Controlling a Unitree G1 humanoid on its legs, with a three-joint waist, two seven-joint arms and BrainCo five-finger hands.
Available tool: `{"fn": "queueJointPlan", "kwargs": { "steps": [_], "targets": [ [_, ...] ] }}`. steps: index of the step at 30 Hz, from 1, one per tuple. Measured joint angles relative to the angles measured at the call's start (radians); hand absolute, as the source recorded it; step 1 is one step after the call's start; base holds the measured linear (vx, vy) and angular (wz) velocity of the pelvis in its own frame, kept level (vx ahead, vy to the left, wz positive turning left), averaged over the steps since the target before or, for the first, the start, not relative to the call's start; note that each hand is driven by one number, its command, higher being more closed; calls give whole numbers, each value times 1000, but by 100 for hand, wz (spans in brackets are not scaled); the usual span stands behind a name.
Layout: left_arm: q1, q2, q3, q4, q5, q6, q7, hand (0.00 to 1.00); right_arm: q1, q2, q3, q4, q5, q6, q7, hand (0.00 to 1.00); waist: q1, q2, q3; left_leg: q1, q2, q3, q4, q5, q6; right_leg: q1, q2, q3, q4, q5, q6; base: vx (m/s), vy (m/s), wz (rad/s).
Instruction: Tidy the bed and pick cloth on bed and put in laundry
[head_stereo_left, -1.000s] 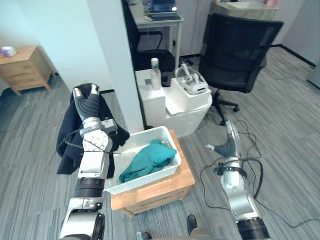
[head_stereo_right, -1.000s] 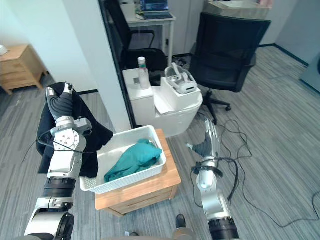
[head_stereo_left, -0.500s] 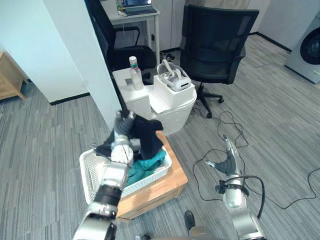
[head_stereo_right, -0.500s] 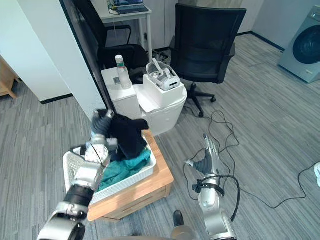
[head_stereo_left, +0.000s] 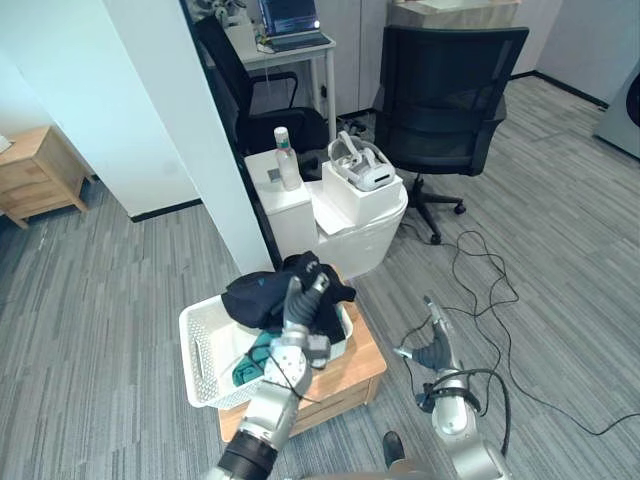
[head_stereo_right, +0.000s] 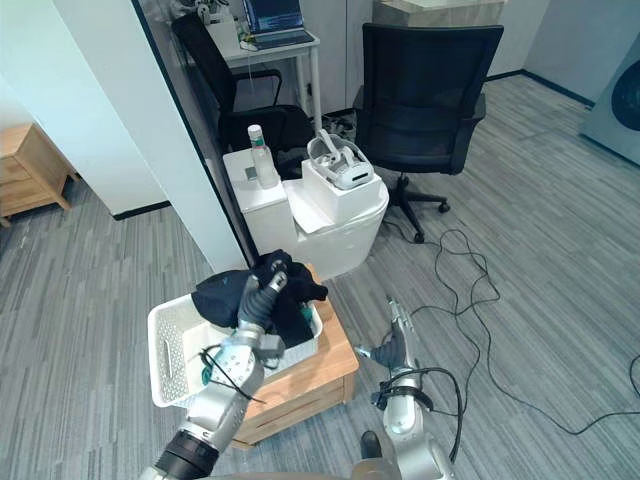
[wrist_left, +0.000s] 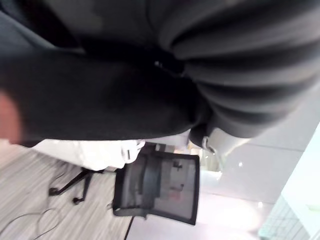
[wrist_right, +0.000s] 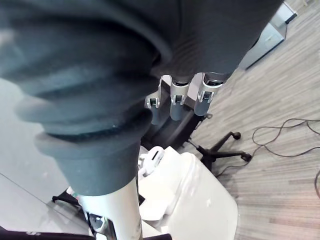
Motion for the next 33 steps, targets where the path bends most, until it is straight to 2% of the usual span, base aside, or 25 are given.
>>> {"fn": "queueJointPlan", "kwargs": {
  "steps": [4, 7, 15, 18, 19, 26, 30, 33],
  "targets": [
    [-8, 18, 4, 134, 84, 52, 8, 100, -4, 40, 4, 30, 4, 0, -8, 0, 1, -29, 4, 0, -1, 3, 0, 1, 1, 4, 1, -4, -8, 14, -5, -6, -14, -2],
    [-9, 38, 15, 136, 86, 54, 26, 100, -5, 58, 4, 38, 6, 0, -19, 0, 2, -41, 5, -1, -3, 3, 0, 0, 1, 4, 0, -5, -11, 14, -7, 0, 0, 0],
    [-39, 45, 49, 138, 55, 55, 30, 100, -7, 69, 3, 38, 7, 0, -19, 0, 3, -47, 10, -1, -2, 5, 0, -1, 0, 4, 2, -7, -13, 11, -11, 0, 0, 0],
    [-46, 49, 137, 136, 45, 56, 48, 100, -11, 76, 3, 38, 9, 0, -23, 0, 2, -54, 19, 0, 2, 10, 0, -1, 0, 3, 5, -4, -13, 10, -13, -11, -33, -5],
    [-49, 52, 205, 132, 38, 56, 65, 100, -12, 72, 4, 38, 10, 0, -24, 0, 2, -56, 20, -5, 6, 14, 0, -1, 0, -5, 8, 1, -12, 9, -14, -15, -36, -6],
    [-57, 94, 391, 96, 36, 56, 130, 100, -13, 48, 2, 35, 30, 0, -26, 0, 8, -50, 33, -18, 11, 14, 0, 3, 4, -19, 13, 4, -12, 18, -15, -1, -28, -1],
    [-84, 110, 482, 107, 35, 56, 158, 100, -15, 45, 4, 19, 37, -1, -44, 0, 26, -55, 65, -38, 9, 17, 1, 3, 4, -41, 12, 16, -11, 26, -17, -5, -4, -1],
    [-99, 120, 546, 170, 41, 58, 178, 100, -21, 45, 17, -13, 38, -2, -45, 0, 27, -52, 106, -49, 9, 21, 1, 4, 4, -54, 13, 21, -11, 33, -20, -13, -12, -5]
  ]
}}
